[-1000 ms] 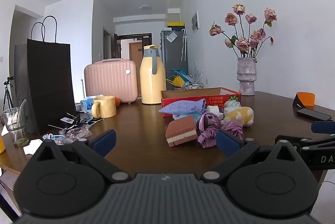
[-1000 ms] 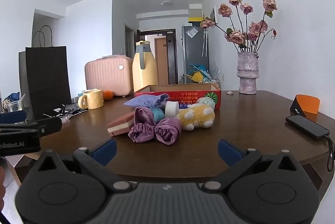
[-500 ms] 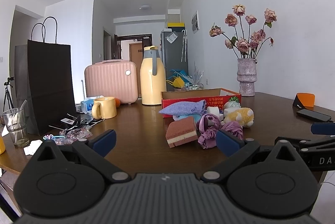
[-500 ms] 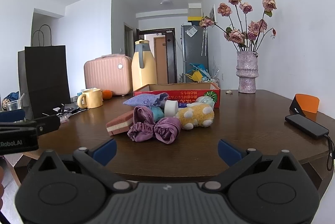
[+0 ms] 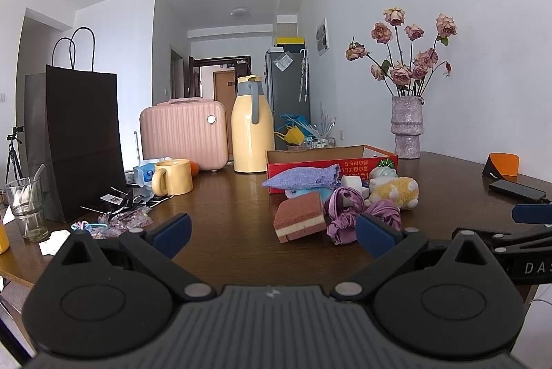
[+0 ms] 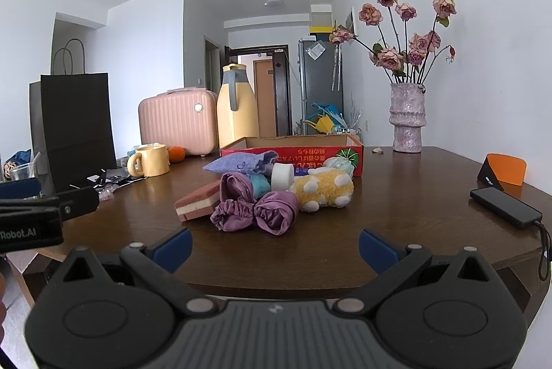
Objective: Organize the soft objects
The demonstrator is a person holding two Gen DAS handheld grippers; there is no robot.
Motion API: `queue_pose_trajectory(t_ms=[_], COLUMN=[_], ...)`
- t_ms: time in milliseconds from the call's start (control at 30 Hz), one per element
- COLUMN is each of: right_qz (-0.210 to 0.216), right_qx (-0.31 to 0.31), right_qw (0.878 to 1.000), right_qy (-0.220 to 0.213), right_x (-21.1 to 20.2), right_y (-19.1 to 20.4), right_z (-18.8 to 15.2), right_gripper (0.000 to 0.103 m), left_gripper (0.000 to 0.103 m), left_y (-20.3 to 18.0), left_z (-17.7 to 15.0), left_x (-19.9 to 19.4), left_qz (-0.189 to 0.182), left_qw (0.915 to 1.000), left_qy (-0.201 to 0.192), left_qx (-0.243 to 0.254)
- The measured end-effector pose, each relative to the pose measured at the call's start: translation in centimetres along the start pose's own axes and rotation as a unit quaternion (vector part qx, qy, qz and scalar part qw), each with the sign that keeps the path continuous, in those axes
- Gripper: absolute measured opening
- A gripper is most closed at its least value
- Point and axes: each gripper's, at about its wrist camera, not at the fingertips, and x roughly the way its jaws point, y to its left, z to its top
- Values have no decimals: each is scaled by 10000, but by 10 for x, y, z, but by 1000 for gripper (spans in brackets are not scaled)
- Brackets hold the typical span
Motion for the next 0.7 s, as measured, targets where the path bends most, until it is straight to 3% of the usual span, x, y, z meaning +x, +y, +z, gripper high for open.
queue_pose_trajectory(t_ms=[700], right_qz=[-5], right_qx=[15], right_qw=[10000], right_qy=[45], right_x=[1], right_y=[0], right_z=[-2], right_gripper=[103], left_gripper=[103], left_y=[-1], left_z=[0], left_x=[0], left_qz=[19], left_qw=[10000], left_qy=[17], left_qx=[-8])
